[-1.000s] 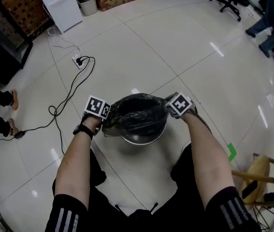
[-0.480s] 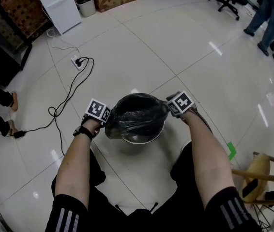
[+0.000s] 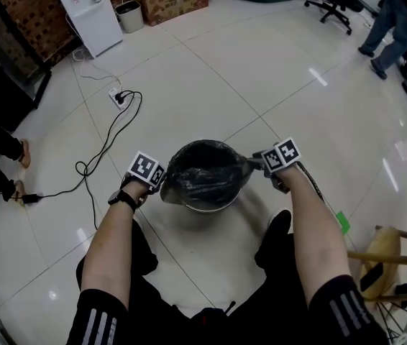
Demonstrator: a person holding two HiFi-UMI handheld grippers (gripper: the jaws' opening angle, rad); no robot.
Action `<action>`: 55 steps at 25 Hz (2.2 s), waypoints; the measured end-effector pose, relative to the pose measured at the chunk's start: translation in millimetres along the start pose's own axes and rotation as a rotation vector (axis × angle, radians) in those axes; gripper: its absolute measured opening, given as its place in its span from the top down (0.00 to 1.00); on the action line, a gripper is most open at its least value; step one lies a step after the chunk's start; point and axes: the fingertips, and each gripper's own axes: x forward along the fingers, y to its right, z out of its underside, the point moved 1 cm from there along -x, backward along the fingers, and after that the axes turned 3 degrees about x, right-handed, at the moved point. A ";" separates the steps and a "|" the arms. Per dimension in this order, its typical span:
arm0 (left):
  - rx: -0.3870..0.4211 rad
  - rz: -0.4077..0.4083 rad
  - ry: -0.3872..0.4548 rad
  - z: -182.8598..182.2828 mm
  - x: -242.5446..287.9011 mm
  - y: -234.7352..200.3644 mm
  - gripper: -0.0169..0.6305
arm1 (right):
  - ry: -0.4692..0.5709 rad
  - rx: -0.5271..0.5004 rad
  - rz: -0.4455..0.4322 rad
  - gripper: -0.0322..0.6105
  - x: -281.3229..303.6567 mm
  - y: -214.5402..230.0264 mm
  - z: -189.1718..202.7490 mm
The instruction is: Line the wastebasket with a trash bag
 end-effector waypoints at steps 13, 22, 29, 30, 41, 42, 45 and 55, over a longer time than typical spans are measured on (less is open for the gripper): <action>0.147 -0.069 -0.034 26.4 -45.8 18.1 0.85 | -0.078 0.008 -0.033 0.70 -23.0 -10.8 48.4; 0.415 -0.124 0.123 -3.7 -107.0 109.5 0.66 | -0.118 -0.051 -0.037 0.70 -31.7 -24.2 65.3; 0.535 -0.269 0.162 -10.4 -85.3 130.2 0.58 | -0.085 -0.117 -0.034 0.70 -33.2 -44.5 57.4; 0.567 -0.294 0.162 -12.8 -81.9 130.6 0.58 | -0.080 -0.123 -0.033 0.70 -33.6 -45.9 56.6; 0.653 -0.264 0.049 1.0 -54.6 136.7 0.97 | -0.069 -0.101 -0.055 0.70 -36.2 -35.7 61.8; 0.657 -0.246 0.044 4.5 -56.6 139.7 0.97 | -0.073 -0.094 -0.060 0.70 -37.0 -34.2 63.5; 0.684 -0.185 0.020 18.8 -62.0 153.3 0.97 | -0.082 -0.088 -0.070 0.70 -43.0 -30.7 66.7; 0.734 -0.053 -0.032 58.8 -45.7 187.9 0.97 | -0.026 -0.282 -0.100 0.70 -74.8 -82.9 23.0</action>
